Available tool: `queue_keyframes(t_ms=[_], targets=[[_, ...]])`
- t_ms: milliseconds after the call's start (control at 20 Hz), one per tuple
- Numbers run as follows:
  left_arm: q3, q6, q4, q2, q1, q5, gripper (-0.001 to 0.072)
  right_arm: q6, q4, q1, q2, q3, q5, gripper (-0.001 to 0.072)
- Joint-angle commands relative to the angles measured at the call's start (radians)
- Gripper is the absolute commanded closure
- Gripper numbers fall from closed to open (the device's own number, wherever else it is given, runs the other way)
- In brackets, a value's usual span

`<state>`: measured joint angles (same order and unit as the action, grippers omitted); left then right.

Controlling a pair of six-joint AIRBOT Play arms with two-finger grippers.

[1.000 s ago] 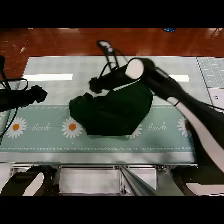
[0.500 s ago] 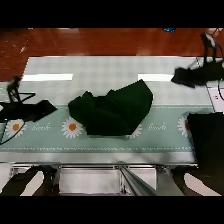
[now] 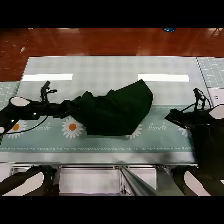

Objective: Fold the shirts.

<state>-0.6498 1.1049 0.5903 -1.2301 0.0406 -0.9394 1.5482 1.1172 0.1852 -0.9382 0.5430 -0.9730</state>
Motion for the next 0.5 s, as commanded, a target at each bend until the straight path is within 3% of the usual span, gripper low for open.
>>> queue_keyframes(t_ms=[0, 50, 100, 250, 450], targets=[[-0.082, -0.072, -0.047, -0.123, -0.075, -0.002, 0.0205, -0.007, -0.037, 0.004, 0.008, -0.04, 0.026, 0.0311], [-0.111, -0.072, -0.04, -0.152, -0.076, -0.035, 0.0399, -0.007, -0.04, 0.004, 0.008, -0.04, 0.033, 0.031], [-0.134, -0.073, -0.03, -0.17, -0.071, -0.064, 0.0696, -0.007, -0.04, 0.004, 0.006, -0.04, 0.04, 0.031], [-0.171, -0.075, -0.013, -0.178, -0.05, -0.105, 0.0689, -0.021, -0.119, 0.004, -0.041, -0.039, 0.08, 0.0311], [-0.182, -0.075, -0.01, -0.177, -0.022, -0.132, 0.069, -0.18, -0.386, 0.004, -0.208, -0.002, 0.129, 0.0311]])
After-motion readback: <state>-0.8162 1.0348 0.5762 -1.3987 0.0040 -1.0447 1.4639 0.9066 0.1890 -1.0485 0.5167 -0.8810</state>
